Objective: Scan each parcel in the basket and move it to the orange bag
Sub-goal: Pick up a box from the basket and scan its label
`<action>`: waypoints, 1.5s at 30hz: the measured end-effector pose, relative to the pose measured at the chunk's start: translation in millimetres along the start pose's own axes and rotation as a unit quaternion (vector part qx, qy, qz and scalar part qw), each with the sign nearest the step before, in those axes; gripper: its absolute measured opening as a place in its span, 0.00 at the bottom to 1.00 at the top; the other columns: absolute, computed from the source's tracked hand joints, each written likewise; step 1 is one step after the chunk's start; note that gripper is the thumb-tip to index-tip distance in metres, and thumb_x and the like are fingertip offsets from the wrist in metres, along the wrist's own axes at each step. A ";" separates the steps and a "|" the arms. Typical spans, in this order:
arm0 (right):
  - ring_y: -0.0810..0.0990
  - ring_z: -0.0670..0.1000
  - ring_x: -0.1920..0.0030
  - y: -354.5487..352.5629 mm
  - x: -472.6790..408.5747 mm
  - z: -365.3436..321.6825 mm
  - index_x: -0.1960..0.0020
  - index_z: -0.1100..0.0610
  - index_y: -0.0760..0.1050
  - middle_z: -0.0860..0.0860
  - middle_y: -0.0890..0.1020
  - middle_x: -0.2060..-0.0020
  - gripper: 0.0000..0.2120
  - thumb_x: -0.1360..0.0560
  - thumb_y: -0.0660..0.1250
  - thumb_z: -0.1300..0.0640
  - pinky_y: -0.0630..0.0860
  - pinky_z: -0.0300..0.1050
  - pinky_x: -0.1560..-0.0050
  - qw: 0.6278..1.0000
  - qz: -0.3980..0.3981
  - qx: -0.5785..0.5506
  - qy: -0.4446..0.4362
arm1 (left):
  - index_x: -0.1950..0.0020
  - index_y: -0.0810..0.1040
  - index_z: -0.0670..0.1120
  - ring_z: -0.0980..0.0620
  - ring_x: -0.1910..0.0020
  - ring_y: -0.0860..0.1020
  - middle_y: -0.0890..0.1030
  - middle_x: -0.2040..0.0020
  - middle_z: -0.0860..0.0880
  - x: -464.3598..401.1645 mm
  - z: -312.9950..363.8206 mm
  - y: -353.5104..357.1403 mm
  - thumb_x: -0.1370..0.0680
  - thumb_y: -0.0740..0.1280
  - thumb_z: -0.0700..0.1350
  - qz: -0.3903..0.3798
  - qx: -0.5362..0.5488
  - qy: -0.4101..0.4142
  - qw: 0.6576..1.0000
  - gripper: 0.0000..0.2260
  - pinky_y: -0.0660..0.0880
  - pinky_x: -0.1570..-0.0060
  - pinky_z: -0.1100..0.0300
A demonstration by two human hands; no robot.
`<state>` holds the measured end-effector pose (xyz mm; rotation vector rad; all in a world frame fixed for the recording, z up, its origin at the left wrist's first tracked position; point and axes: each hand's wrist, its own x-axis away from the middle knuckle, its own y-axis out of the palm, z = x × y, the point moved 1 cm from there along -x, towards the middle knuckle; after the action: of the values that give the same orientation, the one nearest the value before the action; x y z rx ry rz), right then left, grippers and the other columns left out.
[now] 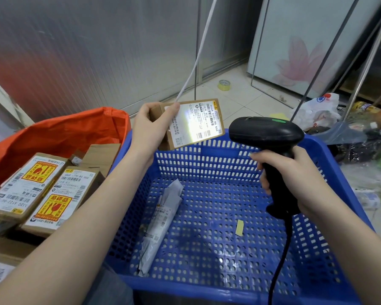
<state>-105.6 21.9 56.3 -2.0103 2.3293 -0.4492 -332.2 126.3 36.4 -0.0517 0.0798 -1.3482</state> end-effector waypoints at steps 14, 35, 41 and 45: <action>0.84 0.53 0.69 13.8 -3.2 3.2 0.40 0.58 0.75 0.54 0.81 0.47 0.17 0.26 0.70 0.56 0.78 0.41 0.70 0.982 0.029 -0.181 0.036 | 0.32 0.66 0.44 0.54 0.59 0.81 0.83 0.65 0.52 15.8 -6.1 27.4 0.25 0.70 0.43 -0.090 0.164 -0.139 0.972 0.23 0.78 0.57 0.58; 0.74 0.50 0.78 10.9 -2.6 3.3 0.63 0.60 0.75 0.56 0.75 0.79 0.11 0.26 0.68 0.55 0.71 0.38 0.73 0.996 0.050 -0.075 -0.016 | 0.41 0.67 0.48 0.54 0.44 0.79 0.77 0.41 0.53 34.8 -11.9 35.0 0.32 0.77 0.49 -0.190 -0.109 -0.009 0.976 0.26 0.80 0.47 0.53; 0.76 0.49 0.78 17.4 -1.8 4.8 0.53 0.62 0.78 0.55 0.77 0.79 0.08 0.25 0.67 0.57 0.73 0.38 0.73 0.998 0.013 -0.058 -0.007 | 0.40 0.66 0.48 0.53 0.44 0.79 0.76 0.40 0.52 36.6 -10.0 34.5 0.31 0.77 0.49 -0.184 -0.119 0.010 0.976 0.27 0.80 0.51 0.57; 0.77 0.51 0.77 16.4 -0.2 0.8 0.55 0.61 0.79 0.52 0.80 0.76 0.05 0.26 0.67 0.60 0.72 0.38 0.74 0.997 0.015 -0.071 -0.017 | 0.40 0.66 0.49 0.54 0.44 0.79 0.76 0.40 0.53 35.1 -10.9 33.9 0.31 0.77 0.49 -0.184 -0.118 0.013 0.976 0.27 0.80 0.52 0.59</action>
<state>-121.2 24.0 51.6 -2.0196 2.4322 -0.2544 -292.6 99.5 21.7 -0.2601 0.2621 -1.7049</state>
